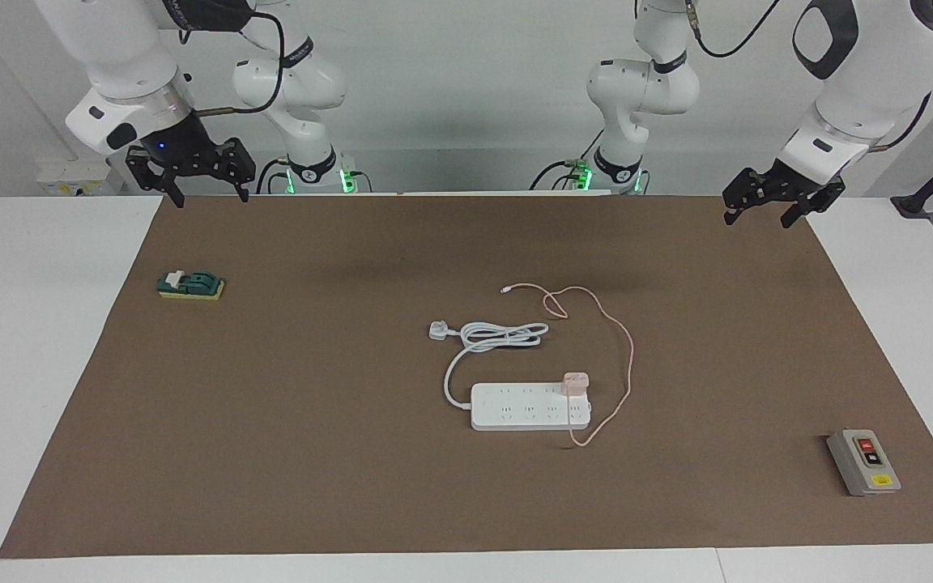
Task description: Unplug charger and place it aside
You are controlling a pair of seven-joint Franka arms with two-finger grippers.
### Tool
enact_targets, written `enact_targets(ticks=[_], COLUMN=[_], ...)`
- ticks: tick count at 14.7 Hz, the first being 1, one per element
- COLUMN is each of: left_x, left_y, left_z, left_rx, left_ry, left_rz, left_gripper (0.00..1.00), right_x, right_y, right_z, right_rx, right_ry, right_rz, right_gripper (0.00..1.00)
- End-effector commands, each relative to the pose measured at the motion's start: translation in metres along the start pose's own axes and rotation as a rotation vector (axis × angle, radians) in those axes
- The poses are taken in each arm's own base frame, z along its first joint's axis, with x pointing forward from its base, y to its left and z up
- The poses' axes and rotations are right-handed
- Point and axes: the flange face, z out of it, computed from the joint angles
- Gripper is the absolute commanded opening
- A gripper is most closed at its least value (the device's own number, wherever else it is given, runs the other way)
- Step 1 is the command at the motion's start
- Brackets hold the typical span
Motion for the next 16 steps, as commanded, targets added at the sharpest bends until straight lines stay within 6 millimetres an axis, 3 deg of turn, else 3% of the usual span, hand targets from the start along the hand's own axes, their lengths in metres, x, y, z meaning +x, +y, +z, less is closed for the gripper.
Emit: enact_targets(ticks=[1,13,16], left_x=[0.003,0.003,0.002], left_y=[-0.001,-0.002,0.001], left_z=[-0.002,0.002,0.007], left_rx=[-0.005,-0.003,0.001], left_ry=[0.011,0.009,-0.006], left_rz=[-0.012,-0.025,-0.132], left_gripper=[1.00,1.00,1.00], right_x=[0.001,-0.001,-0.001], right_y=[0.002,0.009,0.006], right_z=[-0.003,-0.002,-0.003], right_rx=[0.011,0.010,0.010], right_ry=[-0.003,0.000,0.003], right_rz=[0.012,0.023,0.012], right_gripper=[1.00,1.00,1.00])
